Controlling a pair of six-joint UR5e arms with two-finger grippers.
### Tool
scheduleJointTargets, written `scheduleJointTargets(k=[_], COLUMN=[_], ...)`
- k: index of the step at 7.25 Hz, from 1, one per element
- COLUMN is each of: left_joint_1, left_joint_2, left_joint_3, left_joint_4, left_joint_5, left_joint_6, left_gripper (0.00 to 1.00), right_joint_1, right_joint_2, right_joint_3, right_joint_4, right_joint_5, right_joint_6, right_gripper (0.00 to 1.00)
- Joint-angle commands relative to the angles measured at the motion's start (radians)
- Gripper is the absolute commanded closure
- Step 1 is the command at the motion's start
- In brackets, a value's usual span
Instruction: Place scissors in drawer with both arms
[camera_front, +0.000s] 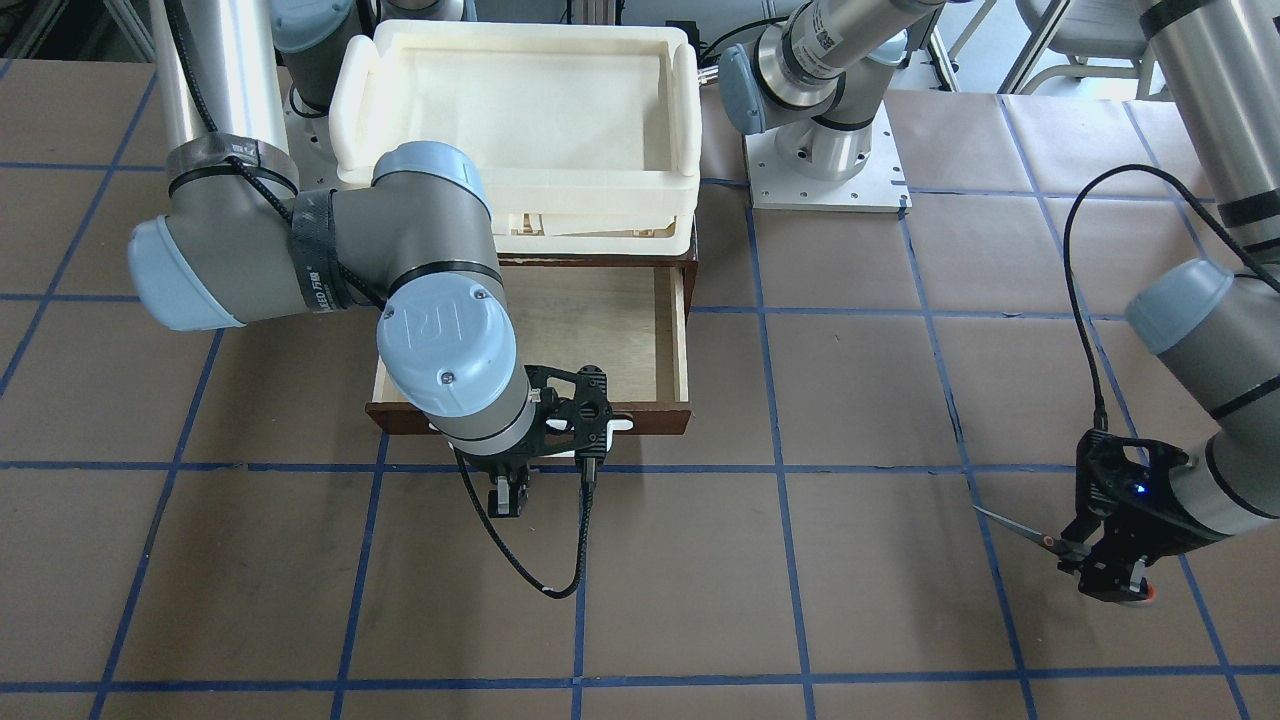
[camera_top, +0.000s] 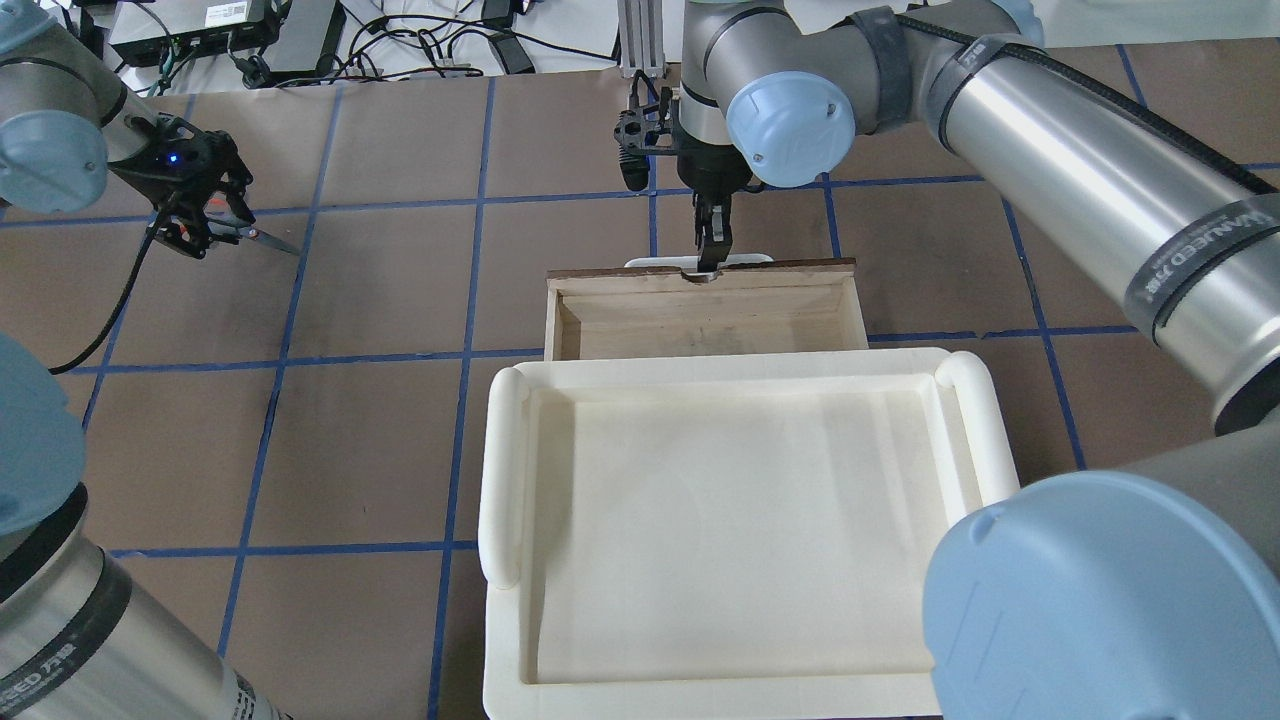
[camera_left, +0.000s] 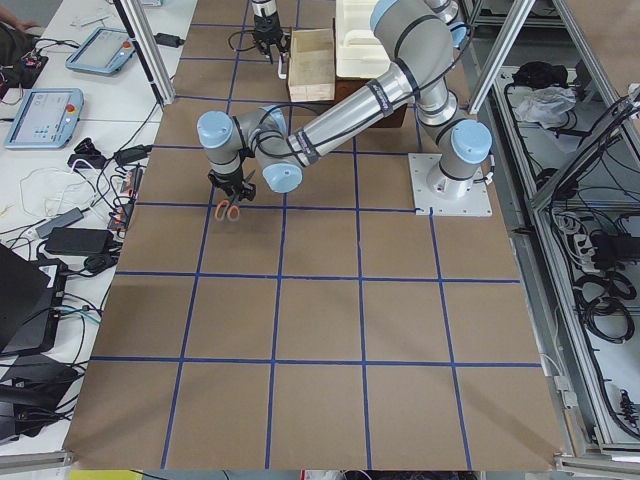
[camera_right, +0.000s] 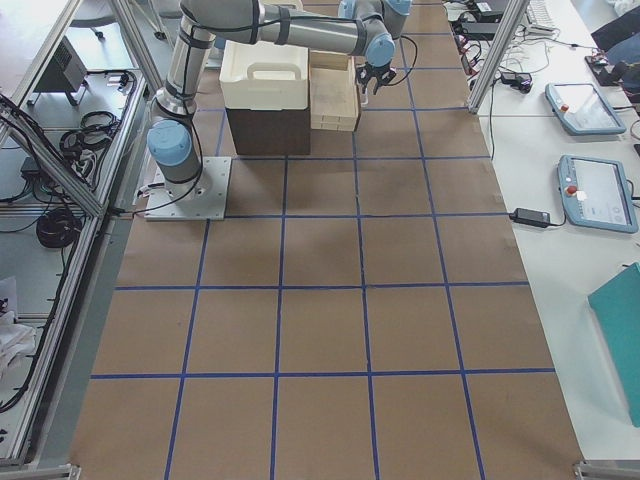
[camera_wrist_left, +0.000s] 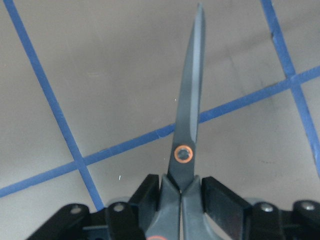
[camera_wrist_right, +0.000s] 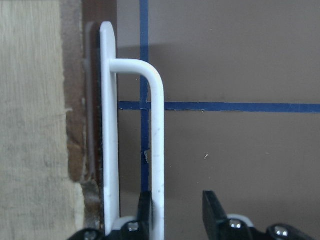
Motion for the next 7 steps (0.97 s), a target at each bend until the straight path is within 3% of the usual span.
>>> scheduleJointTargets(k=[1,3,7], left_joint_1=[-0.061,-0.136,-0.352], left_joint_2=[0.086,0.149,0.247], left_joint_3=[0.0,-0.008,-0.049], left_joint_4=[-0.111,-0.197,-0.216], left_joint_5=[-0.001,-0.002,0.013], left_joint_6=[-0.163,-0.379,-0.78], left_gripper=[0.7,0.7,0.7], right_joint_1=[0.0,0.0,-0.005], right_joint_2=[0.009,0.02,0.022], right_joint_3=[-0.008,-0.025,-0.025], right_joint_4=[-0.011,-0.011,-0.014], right_joint_5=[0.003,0.0,0.001], right_joint_6=[0.0,0.0,-0.001], right_gripper=[0.56,0.56,0.55])
